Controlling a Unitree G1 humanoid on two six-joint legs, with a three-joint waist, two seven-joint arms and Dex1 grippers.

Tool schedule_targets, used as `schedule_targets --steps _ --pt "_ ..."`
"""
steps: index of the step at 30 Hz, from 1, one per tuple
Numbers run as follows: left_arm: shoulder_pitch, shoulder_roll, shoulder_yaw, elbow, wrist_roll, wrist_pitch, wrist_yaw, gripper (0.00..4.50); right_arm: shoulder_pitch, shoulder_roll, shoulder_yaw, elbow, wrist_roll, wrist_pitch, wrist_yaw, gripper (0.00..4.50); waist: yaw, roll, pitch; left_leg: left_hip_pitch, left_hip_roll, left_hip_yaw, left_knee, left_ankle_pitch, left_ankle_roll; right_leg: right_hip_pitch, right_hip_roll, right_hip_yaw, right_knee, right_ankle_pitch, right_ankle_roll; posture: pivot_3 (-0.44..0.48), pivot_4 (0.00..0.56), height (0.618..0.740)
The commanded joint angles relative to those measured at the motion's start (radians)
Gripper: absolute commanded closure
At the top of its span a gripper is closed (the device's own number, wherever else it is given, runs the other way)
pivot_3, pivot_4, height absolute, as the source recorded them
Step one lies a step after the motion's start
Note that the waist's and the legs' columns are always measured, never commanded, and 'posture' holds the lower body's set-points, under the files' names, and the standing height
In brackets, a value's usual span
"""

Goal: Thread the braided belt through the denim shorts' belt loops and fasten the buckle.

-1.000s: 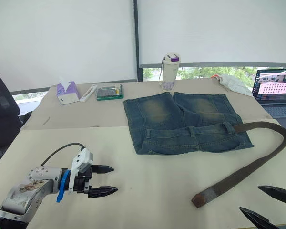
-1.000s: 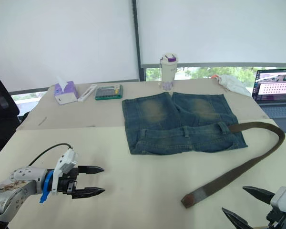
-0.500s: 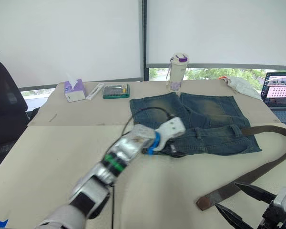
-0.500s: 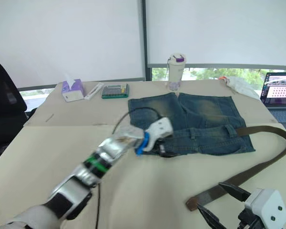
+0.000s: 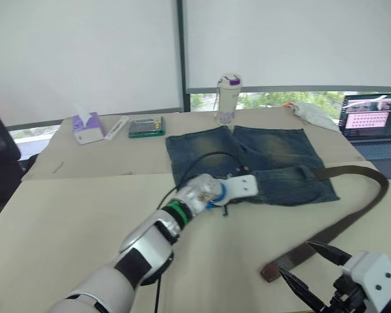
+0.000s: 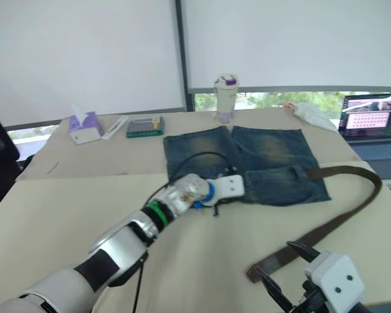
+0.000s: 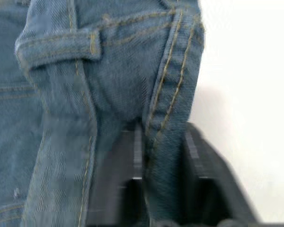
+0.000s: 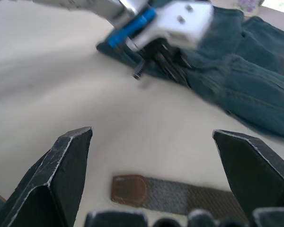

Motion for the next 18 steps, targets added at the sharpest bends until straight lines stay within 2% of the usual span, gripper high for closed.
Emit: schedule_targets --steps 1,4,7,11,14,18 --pt "0.099 0.154 0.067 -0.084 -0.017 0.104 -0.106 4.47 -0.034 -0.079 -0.016 -0.017 -0.072 0.083 -0.034 0.00 -0.005 0.001 0.000 0.001 0.002 0.001 0.000 -0.001 -0.001 0.000 0.003 0.002 0.000 0.000 0.000 0.000 0.150 0.740" --pt "0.217 0.269 0.109 -0.309 -0.035 0.211 -0.168 4.47 -0.096 -0.130 -0.006 -0.017 -0.056 0.159 0.013 0.00 -0.009 0.001 -0.001 0.004 0.008 0.001 0.000 -0.003 -0.006 -0.001 0.011 0.006 0.003 0.000 -0.001 0.000 0.150 0.740" --pt "0.385 0.388 0.170 -0.631 -0.072 0.408 -0.196 4.47 -0.187 -0.167 -0.008 -0.007 -0.049 0.257 0.111 0.00 -0.013 0.002 -0.001 0.006 0.009 0.003 0.000 -0.005 -0.008 -0.002 0.012 0.010 0.006 0.000 -0.005 0.000 0.150 0.740" --pt "0.570 0.467 0.255 -0.982 -0.134 0.643 -0.169 4.47 -0.247 -0.217 -0.023 0.052 -0.155 0.301 0.271 0.00 0.002 0.003 -0.002 0.008 0.008 0.004 0.000 -0.008 -0.004 -0.001 0.011 0.011 0.007 0.000 -0.008 0.000 0.150 0.740" --pt "0.645 0.462 0.285 -1.133 -0.182 0.747 -0.141 4.47 -0.277 -0.255 -0.017 0.115 -0.243 0.289 0.386 0.00 0.009 0.004 -0.002 0.009 0.007 0.006 0.001 -0.009 -0.001 -0.001 0.009 0.011 0.006 0.000 -0.006 0.000 0.150 0.740" --pt "0.643 0.402 0.273 -1.196 -0.231 0.761 -0.115 4.47 -0.345 -0.289 0.059 0.212 -0.381 0.247 0.463 0.00 0.036 0.003 -0.002 0.009 0.006 0.006 0.003 -0.009 -0.002 -0.001 0.008 0.009 0.006 0.000 -0.007 0.000 0.150 0.740"
